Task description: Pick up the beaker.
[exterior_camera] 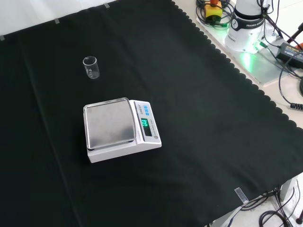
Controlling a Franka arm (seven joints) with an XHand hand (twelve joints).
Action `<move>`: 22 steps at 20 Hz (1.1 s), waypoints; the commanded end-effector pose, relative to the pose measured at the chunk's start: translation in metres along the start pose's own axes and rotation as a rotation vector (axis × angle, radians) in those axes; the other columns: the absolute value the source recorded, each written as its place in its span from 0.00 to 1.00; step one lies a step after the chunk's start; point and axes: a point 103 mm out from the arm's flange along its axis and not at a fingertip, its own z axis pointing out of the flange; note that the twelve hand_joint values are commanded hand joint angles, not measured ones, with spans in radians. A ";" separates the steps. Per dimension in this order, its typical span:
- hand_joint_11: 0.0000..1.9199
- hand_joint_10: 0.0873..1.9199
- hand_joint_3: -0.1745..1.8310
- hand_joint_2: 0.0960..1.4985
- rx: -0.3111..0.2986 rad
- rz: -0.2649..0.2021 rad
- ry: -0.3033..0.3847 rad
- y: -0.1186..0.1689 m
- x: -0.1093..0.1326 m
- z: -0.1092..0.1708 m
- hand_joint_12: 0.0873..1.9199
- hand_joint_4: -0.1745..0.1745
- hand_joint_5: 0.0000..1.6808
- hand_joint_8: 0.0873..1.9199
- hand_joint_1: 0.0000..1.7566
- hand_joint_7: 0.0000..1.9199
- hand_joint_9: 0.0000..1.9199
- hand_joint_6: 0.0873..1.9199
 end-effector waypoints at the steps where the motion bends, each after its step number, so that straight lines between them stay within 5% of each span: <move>1: 0.10 0.45 0.27 0.56 0.009 -0.013 0.018 0.029 -0.016 0.006 0.75 0.34 0.17 0.37 0.19 0.01 0.09 0.00; 9: 0.10 0.45 0.27 0.56 0.062 -0.004 0.034 0.086 -0.029 0.030 0.75 0.34 0.17 0.37 0.19 0.00 0.09 0.00; 10: 0.10 0.45 0.27 0.56 0.062 -0.040 0.057 0.093 -0.033 0.033 0.75 0.34 0.17 0.37 0.19 0.00 0.09 0.00; 13: 0.10 0.45 0.27 0.56 0.081 -0.050 0.079 0.117 -0.058 0.038 0.75 0.34 0.17 0.37 0.19 0.00 0.09 0.00; 22: 0.07 0.45 0.26 0.56 0.085 0.008 0.018 0.170 -0.100 0.064 0.76 0.34 0.17 0.37 0.20 0.00 0.07 0.00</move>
